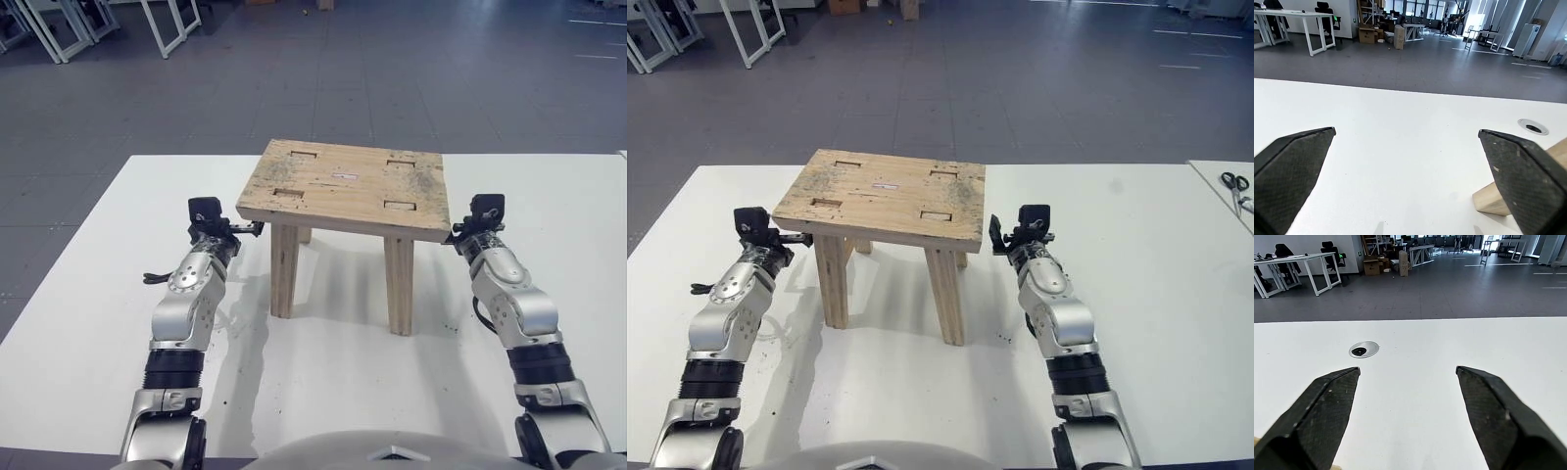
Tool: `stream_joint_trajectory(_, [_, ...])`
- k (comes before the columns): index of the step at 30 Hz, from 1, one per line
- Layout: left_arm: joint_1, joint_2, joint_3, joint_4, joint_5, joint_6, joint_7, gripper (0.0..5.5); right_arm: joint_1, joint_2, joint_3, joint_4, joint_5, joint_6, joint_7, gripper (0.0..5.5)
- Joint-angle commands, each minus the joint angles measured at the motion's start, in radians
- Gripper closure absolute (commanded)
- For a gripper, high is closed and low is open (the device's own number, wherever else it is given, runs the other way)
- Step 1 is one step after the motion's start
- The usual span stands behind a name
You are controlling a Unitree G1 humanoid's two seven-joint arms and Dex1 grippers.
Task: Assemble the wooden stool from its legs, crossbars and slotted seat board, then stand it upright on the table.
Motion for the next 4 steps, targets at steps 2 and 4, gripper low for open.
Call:
stream_joint_trajectory(2, [-0.019,-0.027,-0.021,-0.013,0.084,0.005,0.002,0.0,-0.019,0.041,-0.01,0.023,-0.074,0.006,0.007,1.77])
stream_joint_trajectory(4, [-0.019,-0.039,-0.019,-0.017,0.113,0.003,0.009,0.0,-0.015,0.055,-0.016,0.028,-0.094,0.005,0.015,1.77])
